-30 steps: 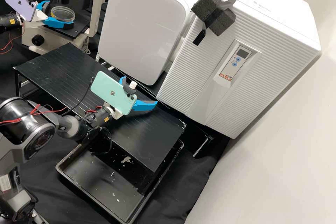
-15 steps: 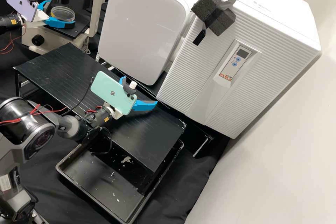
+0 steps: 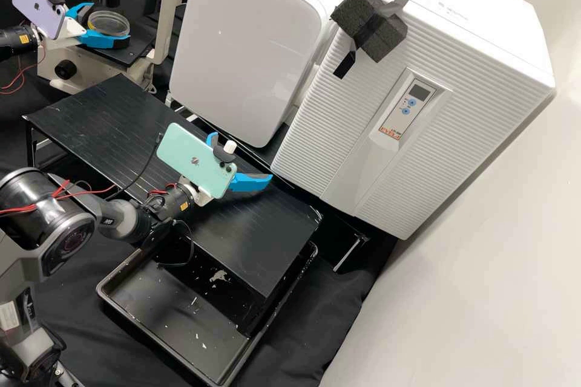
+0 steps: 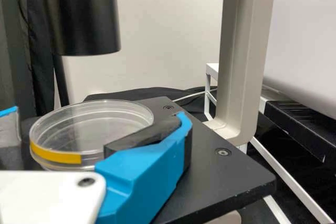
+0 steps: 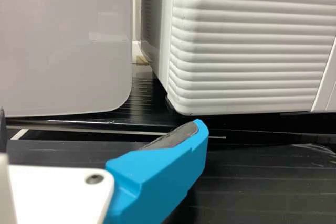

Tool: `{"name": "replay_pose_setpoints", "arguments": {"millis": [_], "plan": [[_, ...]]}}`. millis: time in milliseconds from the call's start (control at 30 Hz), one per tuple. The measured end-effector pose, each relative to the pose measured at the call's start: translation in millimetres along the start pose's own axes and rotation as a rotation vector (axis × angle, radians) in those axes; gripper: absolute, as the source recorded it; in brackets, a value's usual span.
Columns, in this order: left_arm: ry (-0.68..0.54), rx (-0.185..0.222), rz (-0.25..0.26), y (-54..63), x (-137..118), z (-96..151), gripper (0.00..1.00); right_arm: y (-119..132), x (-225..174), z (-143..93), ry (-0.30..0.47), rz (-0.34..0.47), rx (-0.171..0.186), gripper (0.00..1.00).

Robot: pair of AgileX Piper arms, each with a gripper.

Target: Place the petri dish on the bench

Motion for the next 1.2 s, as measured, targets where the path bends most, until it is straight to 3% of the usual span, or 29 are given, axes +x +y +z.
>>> {"name": "replay_pose_setpoints", "arguments": {"millis": [867,1200], "plan": [[-0.013,-0.001,0.026,-4.7,-1,-1,0.00,0,0,0,0.000,0.000,0.000,1.00],[-0.061,-0.007,-0.013,0.9,-24,1,0.00,0,0,0,0.000,0.000,0.000,1.00]]}}
